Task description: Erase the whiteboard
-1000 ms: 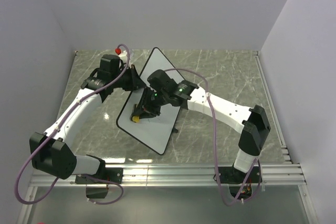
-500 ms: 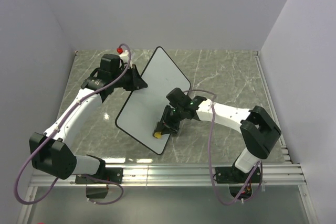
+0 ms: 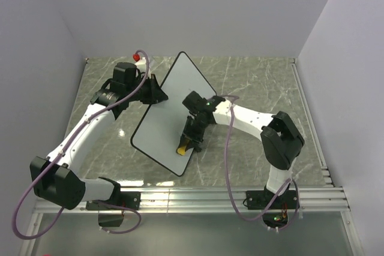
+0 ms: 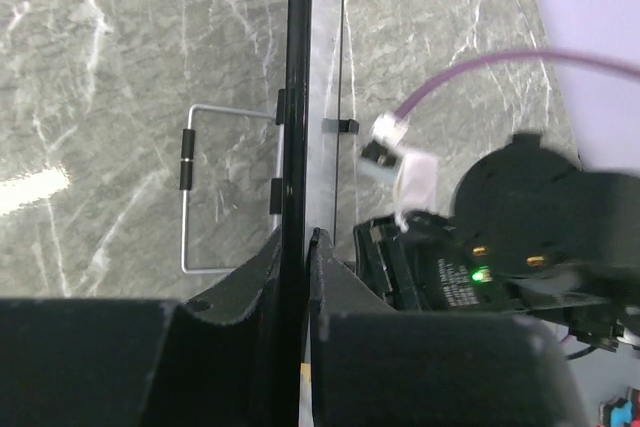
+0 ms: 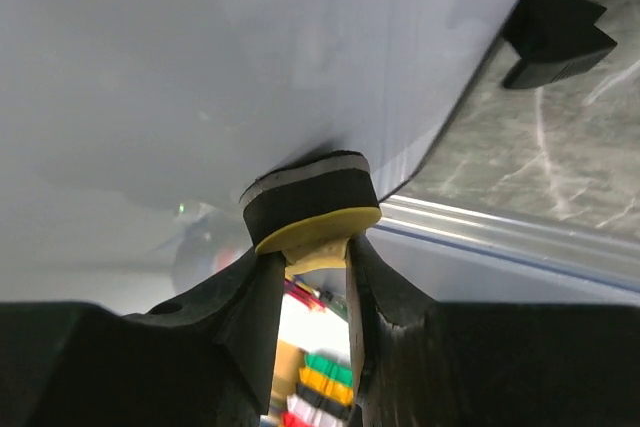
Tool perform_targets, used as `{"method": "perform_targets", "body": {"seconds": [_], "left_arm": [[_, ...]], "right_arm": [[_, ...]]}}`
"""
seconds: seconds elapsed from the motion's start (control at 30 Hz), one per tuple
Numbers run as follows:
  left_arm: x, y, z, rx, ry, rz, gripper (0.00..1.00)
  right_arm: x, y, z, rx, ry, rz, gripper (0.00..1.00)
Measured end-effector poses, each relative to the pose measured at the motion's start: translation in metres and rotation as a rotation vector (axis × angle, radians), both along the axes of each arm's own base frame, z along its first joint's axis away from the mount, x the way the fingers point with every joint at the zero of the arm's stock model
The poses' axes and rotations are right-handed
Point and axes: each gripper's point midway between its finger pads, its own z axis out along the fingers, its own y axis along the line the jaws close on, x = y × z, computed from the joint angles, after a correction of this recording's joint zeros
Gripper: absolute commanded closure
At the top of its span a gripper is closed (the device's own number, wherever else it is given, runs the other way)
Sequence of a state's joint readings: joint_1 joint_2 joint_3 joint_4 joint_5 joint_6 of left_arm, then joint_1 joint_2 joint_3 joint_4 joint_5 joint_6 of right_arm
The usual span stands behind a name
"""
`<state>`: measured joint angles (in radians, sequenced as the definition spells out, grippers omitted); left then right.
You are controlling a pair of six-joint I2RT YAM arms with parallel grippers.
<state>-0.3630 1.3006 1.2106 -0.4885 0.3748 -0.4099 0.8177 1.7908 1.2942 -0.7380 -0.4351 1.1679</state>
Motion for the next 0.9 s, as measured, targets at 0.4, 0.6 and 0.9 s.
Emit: {"method": "perform_targets", "body": {"seconds": [0.4, 0.6, 0.9], "left_arm": [[0.002, 0.009, -0.002, 0.025, 0.003, 0.049, 1.0], [0.002, 0.013, -0.006, 0.024, 0.031, 0.079, 1.0], [0.0, 0.012, -0.006, 0.015, 0.044, 0.086, 1.0]], "right_arm": [[0.074, 0.037, 0.091, 0.106, -0.232, -0.043, 1.0], [0.074, 0.032, 0.082, 0.181, -0.255, -0.062, 1.0], [0.114, -0.04, 0.002, 0.098, -0.181, -0.233, 1.0]]}}
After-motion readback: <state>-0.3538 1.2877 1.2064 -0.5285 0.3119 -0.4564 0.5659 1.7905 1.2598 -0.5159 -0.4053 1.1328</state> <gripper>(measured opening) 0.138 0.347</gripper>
